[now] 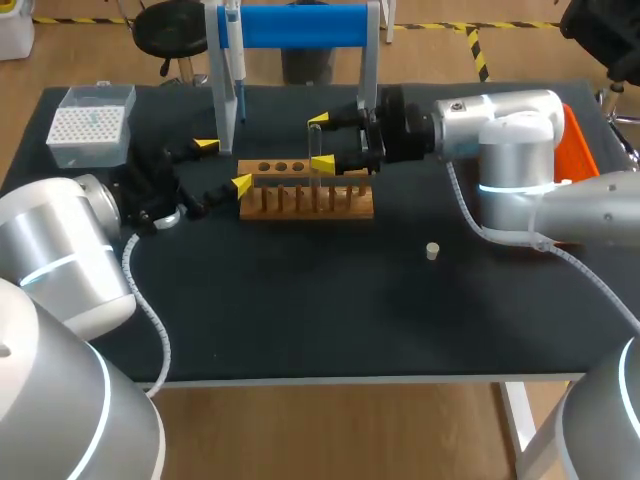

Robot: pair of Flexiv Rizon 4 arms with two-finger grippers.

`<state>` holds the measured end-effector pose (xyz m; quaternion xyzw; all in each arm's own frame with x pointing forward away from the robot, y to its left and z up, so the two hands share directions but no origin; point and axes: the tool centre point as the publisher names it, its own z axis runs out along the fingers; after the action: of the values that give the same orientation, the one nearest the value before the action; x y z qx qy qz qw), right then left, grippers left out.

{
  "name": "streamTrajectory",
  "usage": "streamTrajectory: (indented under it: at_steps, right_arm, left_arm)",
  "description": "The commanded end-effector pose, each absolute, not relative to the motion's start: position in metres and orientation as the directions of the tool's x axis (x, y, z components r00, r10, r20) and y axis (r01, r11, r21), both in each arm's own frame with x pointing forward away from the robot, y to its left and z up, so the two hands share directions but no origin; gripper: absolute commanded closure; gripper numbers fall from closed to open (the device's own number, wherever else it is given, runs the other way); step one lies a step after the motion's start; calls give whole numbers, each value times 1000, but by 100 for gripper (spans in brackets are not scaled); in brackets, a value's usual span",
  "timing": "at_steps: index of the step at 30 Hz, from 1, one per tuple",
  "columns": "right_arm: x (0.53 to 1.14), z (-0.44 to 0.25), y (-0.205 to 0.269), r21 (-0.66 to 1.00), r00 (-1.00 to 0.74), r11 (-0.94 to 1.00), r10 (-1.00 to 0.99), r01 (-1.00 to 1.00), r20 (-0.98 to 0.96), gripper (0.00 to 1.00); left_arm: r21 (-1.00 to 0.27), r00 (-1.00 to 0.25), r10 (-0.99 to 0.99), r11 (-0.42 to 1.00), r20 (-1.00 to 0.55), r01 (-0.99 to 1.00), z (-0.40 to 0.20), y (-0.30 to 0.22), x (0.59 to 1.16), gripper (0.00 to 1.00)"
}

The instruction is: Invert the test tube, pick up the pipette, mount the tip to pipette, aspirate from beaker and dispense into the tube, eject the tip, return the pipette, and cap with the stopper.

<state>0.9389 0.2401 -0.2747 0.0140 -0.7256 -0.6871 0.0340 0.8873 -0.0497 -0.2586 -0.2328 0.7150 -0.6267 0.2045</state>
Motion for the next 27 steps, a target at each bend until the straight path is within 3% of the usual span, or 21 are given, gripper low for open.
streamTrajectory:
  at_steps: [1, 11, 13, 15, 27]
  right_arm:
    - [941, -277, 244, 998, -997, 51, -78, 25, 28, 3]
    - [942, -279, 247, 999, -994, 45, -102, 29, 33, 21]
    - [942, -280, 247, 999, -994, 44, -103, 32, 36, 34]
    - [943, -281, 248, 998, -994, 44, -103, 34, 38, 40]
    - [946, -283, 249, 998, -994, 45, -104, 35, 39, 53]
  left_arm:
    - [-991, -805, -593, 108, -3, -76, -259, -51, 886, 0]
    - [-991, -805, -593, 108, -3, -76, -259, -51, 886, 0]
    - [-991, -805, -593, 108, -3, -76, -259, -51, 886, 0]
    - [-991, -805, -593, 108, -3, -76, -259, -51, 886, 0]
    - [-991, -805, -593, 108, -3, -76, -259, -51, 886, 0]
